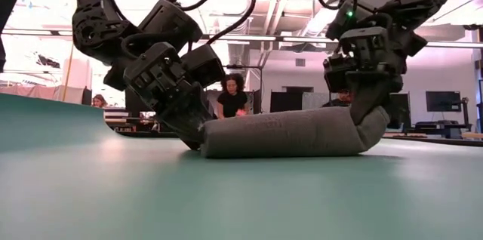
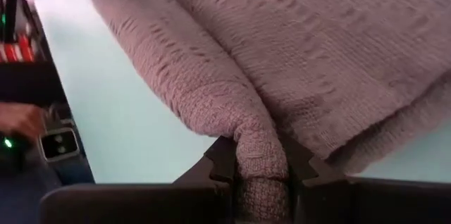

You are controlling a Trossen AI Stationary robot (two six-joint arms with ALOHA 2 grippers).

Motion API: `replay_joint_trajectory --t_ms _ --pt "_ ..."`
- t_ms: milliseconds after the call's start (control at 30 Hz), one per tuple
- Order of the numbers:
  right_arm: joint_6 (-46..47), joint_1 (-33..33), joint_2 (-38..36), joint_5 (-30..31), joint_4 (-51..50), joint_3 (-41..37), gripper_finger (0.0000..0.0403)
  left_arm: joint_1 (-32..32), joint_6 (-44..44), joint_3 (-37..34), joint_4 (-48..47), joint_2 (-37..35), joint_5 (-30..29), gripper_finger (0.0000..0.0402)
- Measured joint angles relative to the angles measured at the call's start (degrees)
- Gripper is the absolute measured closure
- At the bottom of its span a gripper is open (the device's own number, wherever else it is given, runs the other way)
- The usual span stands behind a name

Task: Roll towel
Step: Roll the gray towel

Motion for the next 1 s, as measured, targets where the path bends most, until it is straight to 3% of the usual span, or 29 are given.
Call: replay_joint_trajectory --t_ms 267,500,900,1000 --pt "11.98 -2.15 0.00 -0.37 -0.18 0.00 0.0336 0.02 -2.46 0.00 0.65 -0.04 5.06 0.0401" --pt "16.16 -2.53 0.00 0.57 -1.88 0.00 0.0336 0.02 -5.51 0.07 1.81 -0.04 6.36 0.0401" --pt "15.72 -4.32 -0.02 1.59 -6.87 0.00 0.0336 -0.37 -14.59 -0.24 0.10 -5.82 12.29 0.0401" --pt "14.99 -4.31 -0.02 1.64 -6.87 0.00 0.0336 -0.47 -15.12 -0.27 0.23 -10.31 10.12 0.0401"
